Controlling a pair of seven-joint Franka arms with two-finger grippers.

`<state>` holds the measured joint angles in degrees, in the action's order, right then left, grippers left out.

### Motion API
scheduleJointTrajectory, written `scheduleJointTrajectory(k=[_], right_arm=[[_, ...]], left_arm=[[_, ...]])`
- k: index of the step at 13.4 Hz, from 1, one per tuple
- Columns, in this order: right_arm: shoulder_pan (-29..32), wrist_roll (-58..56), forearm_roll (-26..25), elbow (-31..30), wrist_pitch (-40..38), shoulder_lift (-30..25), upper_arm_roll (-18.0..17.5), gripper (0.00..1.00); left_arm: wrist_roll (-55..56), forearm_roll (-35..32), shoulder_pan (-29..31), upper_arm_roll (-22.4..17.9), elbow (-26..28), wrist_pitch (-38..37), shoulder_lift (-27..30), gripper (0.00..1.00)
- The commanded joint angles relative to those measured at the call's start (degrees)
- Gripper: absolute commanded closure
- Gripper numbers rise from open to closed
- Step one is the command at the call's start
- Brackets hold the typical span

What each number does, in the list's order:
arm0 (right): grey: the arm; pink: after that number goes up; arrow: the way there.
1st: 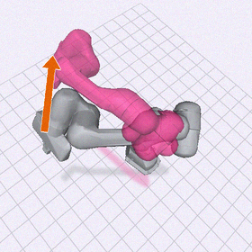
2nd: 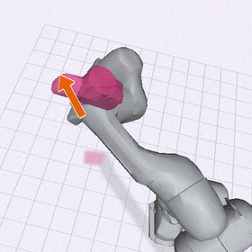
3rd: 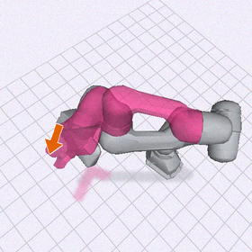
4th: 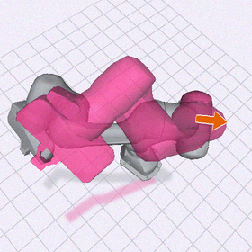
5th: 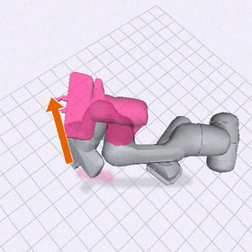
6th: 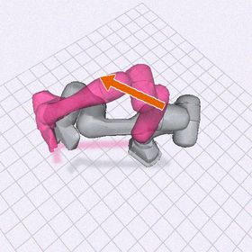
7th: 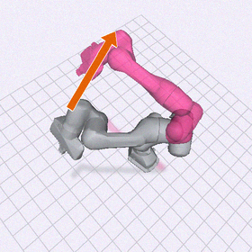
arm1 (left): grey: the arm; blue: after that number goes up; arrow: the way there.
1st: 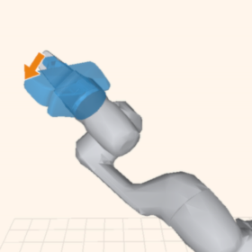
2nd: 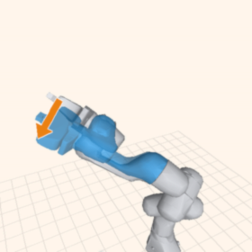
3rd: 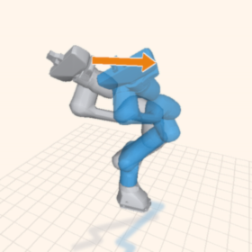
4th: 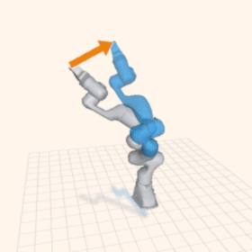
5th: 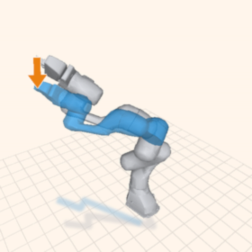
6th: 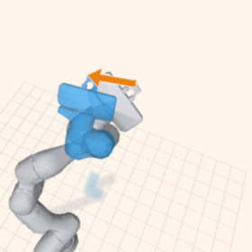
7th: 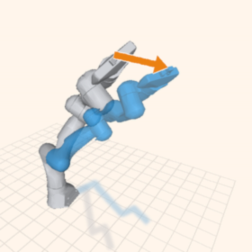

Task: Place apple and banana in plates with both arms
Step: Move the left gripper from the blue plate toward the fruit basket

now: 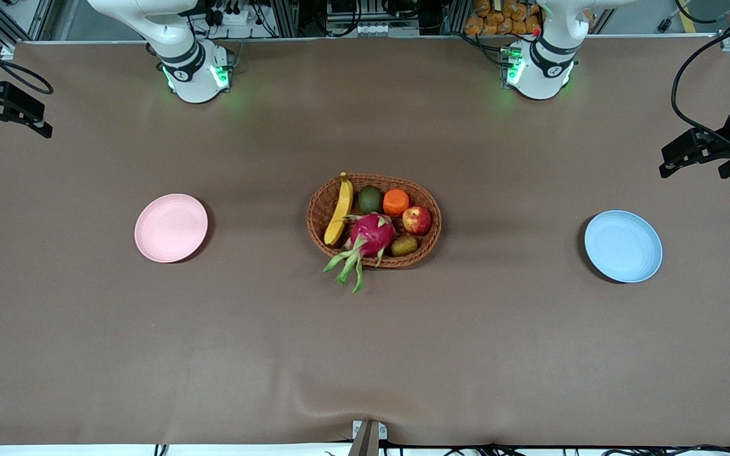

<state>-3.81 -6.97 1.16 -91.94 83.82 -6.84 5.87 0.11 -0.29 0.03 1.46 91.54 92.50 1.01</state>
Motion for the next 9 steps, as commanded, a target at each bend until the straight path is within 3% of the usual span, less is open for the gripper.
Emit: scheduleJointTrajectory(k=[1, 9], right_arm=[[1.4, -1.1, -0.5, -1.2, -0.1, -1.4, -0.6, 0.0], [5.0, -3.2, -0.1, -1.2, 0.5, -1.0, -0.5, 0.0]], left_arm=[[-0.8, -0.4, 0.1, 0.4, -1.3, -0.7, -0.5, 0.0], [-1.1, -0.1, -0.2, 0.5, -0.7, -0.9, -1.9, 0.0]])
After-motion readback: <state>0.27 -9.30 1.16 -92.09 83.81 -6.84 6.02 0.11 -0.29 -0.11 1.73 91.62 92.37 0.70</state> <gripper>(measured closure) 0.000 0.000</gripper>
